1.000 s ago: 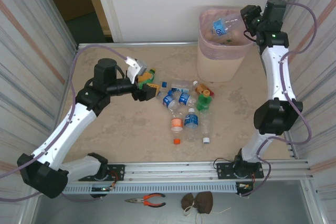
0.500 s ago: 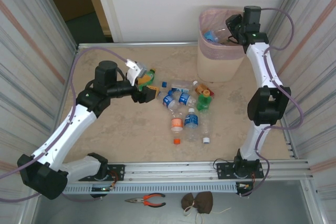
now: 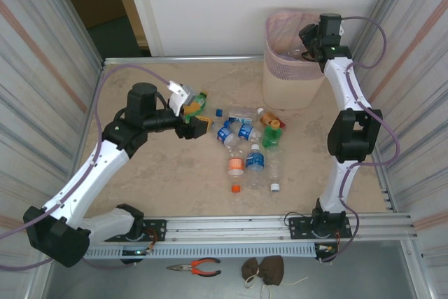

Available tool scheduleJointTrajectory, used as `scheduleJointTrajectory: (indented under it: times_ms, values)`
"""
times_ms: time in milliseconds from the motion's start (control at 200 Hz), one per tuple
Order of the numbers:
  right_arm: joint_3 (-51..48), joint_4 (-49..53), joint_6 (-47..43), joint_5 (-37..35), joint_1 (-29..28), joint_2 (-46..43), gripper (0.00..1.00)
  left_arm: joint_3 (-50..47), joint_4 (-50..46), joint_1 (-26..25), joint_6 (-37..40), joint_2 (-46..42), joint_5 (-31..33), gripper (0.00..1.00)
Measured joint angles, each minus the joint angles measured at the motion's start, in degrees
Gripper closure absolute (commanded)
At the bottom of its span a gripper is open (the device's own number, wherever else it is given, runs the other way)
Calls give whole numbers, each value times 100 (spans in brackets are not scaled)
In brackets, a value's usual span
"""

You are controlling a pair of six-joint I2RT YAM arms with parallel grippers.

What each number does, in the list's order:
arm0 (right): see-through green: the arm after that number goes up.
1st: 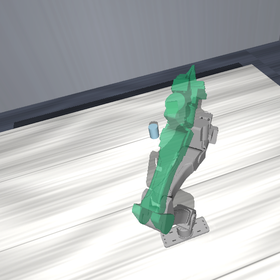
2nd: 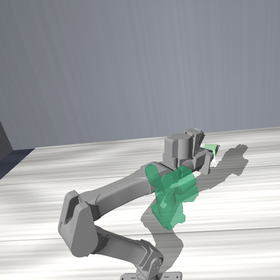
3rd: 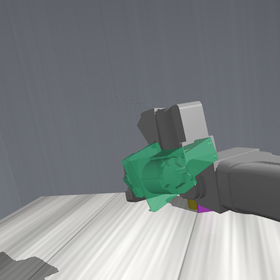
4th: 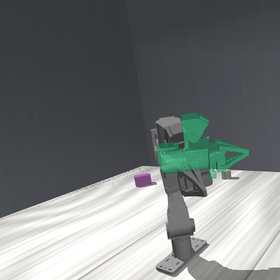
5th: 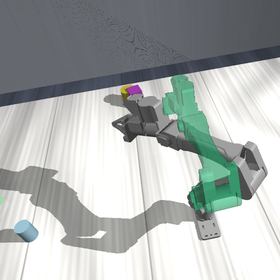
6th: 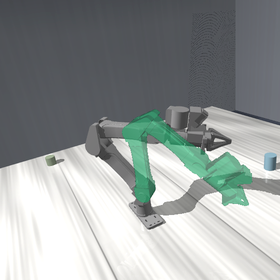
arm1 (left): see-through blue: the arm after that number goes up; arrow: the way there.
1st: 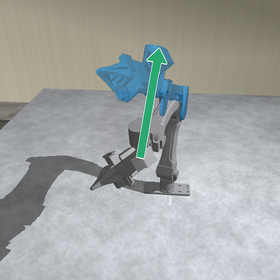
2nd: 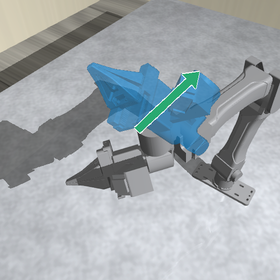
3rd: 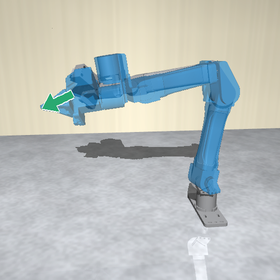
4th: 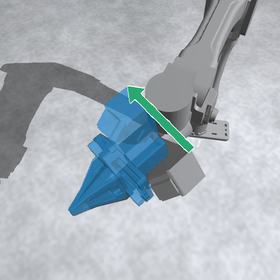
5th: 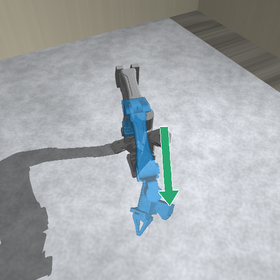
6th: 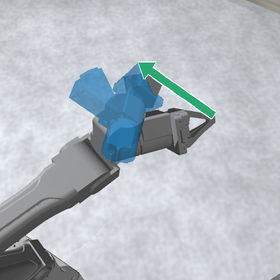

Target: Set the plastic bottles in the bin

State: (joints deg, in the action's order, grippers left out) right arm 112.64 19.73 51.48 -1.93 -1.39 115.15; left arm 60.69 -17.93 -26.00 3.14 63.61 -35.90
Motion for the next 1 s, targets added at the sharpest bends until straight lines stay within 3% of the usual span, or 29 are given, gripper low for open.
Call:
scheduleJointTrajectory:
  times_ms: [531, 822, 1002]
  values:
    - [81, 564, -890, -511, 138, -448, 42, -15, -20, 0, 0, 136, 184, 21]
    - [22, 750, -1217, -433, 142, -1287, 42, 507, -636, 7, 24, 1064, 1043, 21]
    - [-511, 748, -1344, -404, 188, -2081, 42, 940, -1045, 101, 70, 1823, 1784, 21]
